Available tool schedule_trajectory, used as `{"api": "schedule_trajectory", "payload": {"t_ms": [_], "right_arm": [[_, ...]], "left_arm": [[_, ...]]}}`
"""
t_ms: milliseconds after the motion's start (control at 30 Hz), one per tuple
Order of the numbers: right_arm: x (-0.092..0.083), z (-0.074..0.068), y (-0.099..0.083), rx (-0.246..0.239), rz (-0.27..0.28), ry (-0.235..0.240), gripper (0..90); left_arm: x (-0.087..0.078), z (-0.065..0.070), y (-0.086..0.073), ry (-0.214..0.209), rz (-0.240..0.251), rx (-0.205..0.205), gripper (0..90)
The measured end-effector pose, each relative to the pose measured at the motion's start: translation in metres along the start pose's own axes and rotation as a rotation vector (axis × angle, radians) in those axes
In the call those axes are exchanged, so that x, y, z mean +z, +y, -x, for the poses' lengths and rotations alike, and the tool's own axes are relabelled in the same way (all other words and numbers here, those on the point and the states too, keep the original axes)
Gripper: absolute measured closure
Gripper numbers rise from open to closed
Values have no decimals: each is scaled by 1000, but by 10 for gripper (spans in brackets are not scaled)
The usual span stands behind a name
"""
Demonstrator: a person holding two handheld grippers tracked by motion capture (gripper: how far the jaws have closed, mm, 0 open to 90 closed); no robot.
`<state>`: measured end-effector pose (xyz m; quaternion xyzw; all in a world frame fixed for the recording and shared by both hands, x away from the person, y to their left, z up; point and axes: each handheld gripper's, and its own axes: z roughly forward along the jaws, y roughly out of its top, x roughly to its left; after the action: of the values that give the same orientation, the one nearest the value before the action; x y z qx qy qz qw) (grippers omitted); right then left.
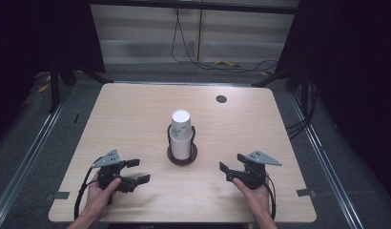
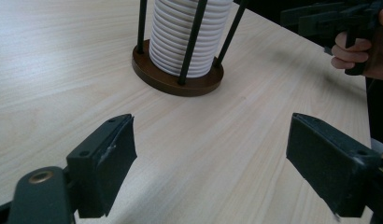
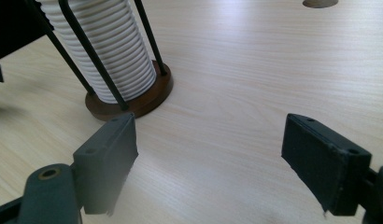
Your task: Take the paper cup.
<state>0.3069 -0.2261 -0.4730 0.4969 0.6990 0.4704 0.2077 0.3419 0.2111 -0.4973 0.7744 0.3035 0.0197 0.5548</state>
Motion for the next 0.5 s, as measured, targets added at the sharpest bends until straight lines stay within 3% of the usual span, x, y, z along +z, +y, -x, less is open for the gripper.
{"api": "schedule_trajectory", "payload": {"t_ms": [133, 167, 300, 367, 500], "right_arm": [[0, 1, 0, -1, 11, 9, 183], [0, 1, 0, -11, 17, 35, 236], [0, -2, 1, 2, 25, 50, 198], [1, -9, 2, -33, 19, 62, 200], [1, -13, 4, -48, 7, 87, 222]], "left_arm": [[3, -1, 1, 10, -3, -1, 157], [3, -1, 1, 19, -12, 1, 157], [8, 2, 4, 16, -13, 2, 157], [11, 3, 5, 9, -17, 11, 157], [12, 6, 6, 11, -25, 31, 157]]}}
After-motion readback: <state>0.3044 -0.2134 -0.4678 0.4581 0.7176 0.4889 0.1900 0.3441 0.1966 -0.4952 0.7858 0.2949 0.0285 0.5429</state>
